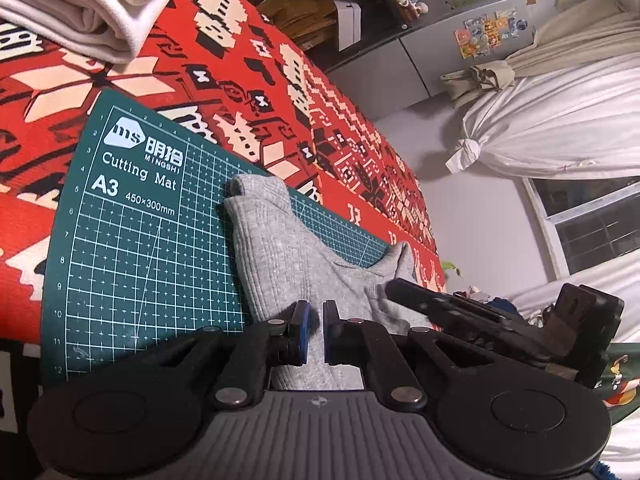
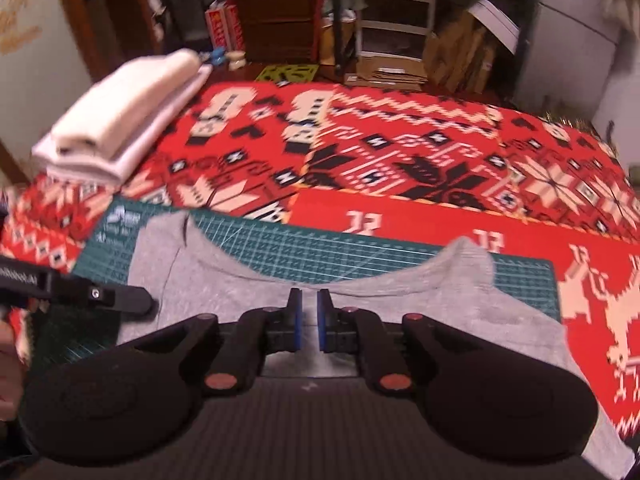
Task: Fold clothes
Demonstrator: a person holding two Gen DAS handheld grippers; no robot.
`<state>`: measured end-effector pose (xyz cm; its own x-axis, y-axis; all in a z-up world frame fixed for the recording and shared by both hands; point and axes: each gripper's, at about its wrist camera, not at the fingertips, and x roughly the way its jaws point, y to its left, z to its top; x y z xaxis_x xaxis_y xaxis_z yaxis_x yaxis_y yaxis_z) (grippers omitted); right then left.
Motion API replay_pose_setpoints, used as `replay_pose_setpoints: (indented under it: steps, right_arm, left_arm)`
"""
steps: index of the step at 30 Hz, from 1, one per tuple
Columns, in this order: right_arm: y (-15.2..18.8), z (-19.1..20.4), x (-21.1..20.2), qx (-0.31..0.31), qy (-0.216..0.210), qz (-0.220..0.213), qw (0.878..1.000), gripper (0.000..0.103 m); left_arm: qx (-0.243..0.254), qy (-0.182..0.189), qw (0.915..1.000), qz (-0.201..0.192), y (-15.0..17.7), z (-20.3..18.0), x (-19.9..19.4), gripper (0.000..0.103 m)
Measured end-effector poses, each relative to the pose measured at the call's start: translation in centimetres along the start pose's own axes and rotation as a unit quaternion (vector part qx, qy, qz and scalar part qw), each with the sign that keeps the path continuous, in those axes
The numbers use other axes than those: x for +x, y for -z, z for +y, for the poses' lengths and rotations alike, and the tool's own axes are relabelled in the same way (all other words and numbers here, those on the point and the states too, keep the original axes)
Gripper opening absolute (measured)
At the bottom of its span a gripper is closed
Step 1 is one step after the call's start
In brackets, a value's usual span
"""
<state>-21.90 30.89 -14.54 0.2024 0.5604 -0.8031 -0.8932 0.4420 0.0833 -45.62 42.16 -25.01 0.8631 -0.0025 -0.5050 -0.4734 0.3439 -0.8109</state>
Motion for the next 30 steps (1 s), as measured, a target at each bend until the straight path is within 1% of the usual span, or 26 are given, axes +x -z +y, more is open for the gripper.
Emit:
replay_pose_setpoints:
  steps: [1, 2, 5, 7, 9, 10, 11, 14, 16, 17, 19, 26, 30]
  right_arm:
    - [0.0, -0.6, -0.5, 0.005, 0.000, -0.002, 1.000, 0.008]
    - [0.0, -1.2, -0.9, 0.011, 0.001, -0.003, 1.000, 0.013]
    - [0.9, -2.7, -1.2, 0.012, 0.017, 0.006, 1.000, 0.014]
    - [1.6, -3.1, -1.1, 0.010, 0.023, 0.017, 1.000, 0.014]
    - [2.2, -3.3, -0.9, 0.003, 0.025, 0.019, 1.000, 0.016]
    - [2.5, -3.3, -0.9, 0.001, 0.025, 0.017, 1.000, 0.023]
    - [2.7, -3.3, -0.9, -0.001, 0.025, 0.015, 1.000, 0.028]
    - [3.2, -3.3, -0.8, -0.007, 0.027, 0.014, 0.999, 0.028]
    - [3.3, -3.2, -0.3, -0.007, 0.034, 0.024, 0.999, 0.026]
    - [3.3, -3.3, 0.0, -0.005, 0.037, 0.031, 0.999, 0.011]
    - [3.3, -3.3, -0.1, 0.002, 0.040, 0.028, 0.999, 0.003]
    - [2.7, -4.1, -0.3, 0.028, 0.062, 0.018, 0.997, 0.003]
    - [3.0, -4.4, 0.3, 0.035, 0.063, 0.024, 0.997, 0.004]
  left_arm:
    - [0.000, 0.002, 1.0000, -0.001, 0.0, 0.0, 0.0, 0.005]
    - [0.000, 0.003, 1.0000, -0.001, 0.0, 0.0, -0.1, 0.005]
    - [0.003, 0.005, 1.0000, 0.000, 0.0, -0.1, 0.0, 0.005]
    - [0.005, 0.005, 1.0000, 0.001, 0.1, -0.3, 0.0, 0.005]
    - [0.008, 0.004, 1.0000, 0.002, 0.1, -0.3, 0.1, 0.005]
    - [0.008, 0.004, 1.0000, 0.003, 0.2, -0.3, 0.1, 0.005]
    - [0.008, 0.004, 1.0000, 0.003, 0.2, -0.3, 0.1, 0.005]
    - [0.005, 0.003, 1.0000, 0.005, 0.1, -0.2, 0.2, 0.005]
    - [0.003, 0.003, 1.0000, 0.006, 0.1, -0.1, 0.2, 0.005]
    - [0.003, 0.003, 1.0000, 0.006, 0.1, 0.0, 0.3, 0.005]
    - [0.003, 0.003, 1.0000, 0.007, 0.1, 0.0, 0.3, 0.005]
    - [0.011, -0.001, 0.9999, 0.008, 0.2, -0.2, 0.4, 0.005]
    - [0.013, -0.001, 0.9999, 0.009, 0.3, -0.3, 0.3, 0.005]
